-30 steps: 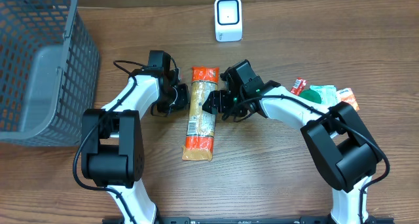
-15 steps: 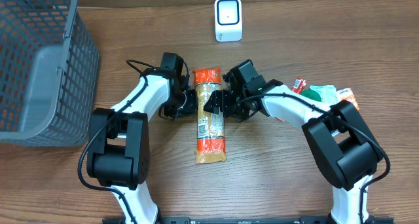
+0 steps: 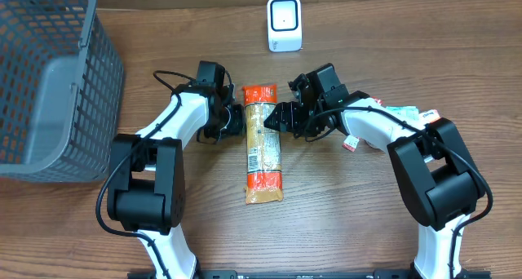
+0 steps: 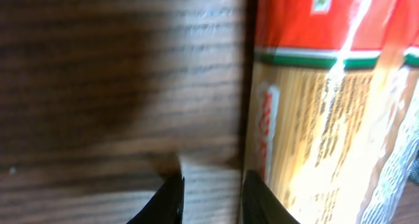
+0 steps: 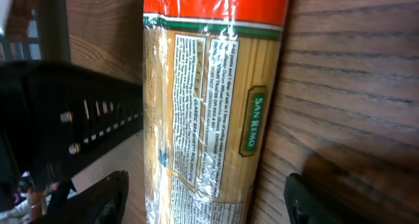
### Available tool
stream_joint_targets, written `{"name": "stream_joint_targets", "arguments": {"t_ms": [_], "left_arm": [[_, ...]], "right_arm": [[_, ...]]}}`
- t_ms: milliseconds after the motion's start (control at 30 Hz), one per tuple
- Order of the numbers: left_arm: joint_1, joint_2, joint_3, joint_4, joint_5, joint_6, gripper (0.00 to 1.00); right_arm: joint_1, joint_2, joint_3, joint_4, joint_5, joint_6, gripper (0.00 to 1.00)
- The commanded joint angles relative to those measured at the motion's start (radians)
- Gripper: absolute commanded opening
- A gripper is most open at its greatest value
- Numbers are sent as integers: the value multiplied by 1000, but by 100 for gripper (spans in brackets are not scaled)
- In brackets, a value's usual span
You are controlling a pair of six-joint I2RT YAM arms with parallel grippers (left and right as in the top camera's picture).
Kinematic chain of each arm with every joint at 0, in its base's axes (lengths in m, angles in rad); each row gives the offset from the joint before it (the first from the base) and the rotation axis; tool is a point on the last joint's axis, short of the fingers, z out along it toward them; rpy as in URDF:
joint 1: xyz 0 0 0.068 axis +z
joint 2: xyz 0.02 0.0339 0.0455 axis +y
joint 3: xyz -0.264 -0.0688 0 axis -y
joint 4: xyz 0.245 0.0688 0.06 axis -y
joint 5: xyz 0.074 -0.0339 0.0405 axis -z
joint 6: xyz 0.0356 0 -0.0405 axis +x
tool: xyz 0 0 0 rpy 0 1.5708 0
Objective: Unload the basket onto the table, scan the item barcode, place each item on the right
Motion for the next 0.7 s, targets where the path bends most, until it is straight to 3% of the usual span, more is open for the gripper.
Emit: {"name": "stream_joint_targets", "arguments": {"t_ms": [0, 400, 667], "left_arm": [[-3, 31, 7, 21, -2, -14, 22], [-66, 33, -1, -4, 1, -35, 19], [-88, 33, -2, -5, -6, -36, 18]], "right_arm": [[3, 18, -12, 9, 2, -21, 78], [5, 69, -12, 11, -37, -3, 77], [27, 139, -12, 71, -210, 18, 67]]}}
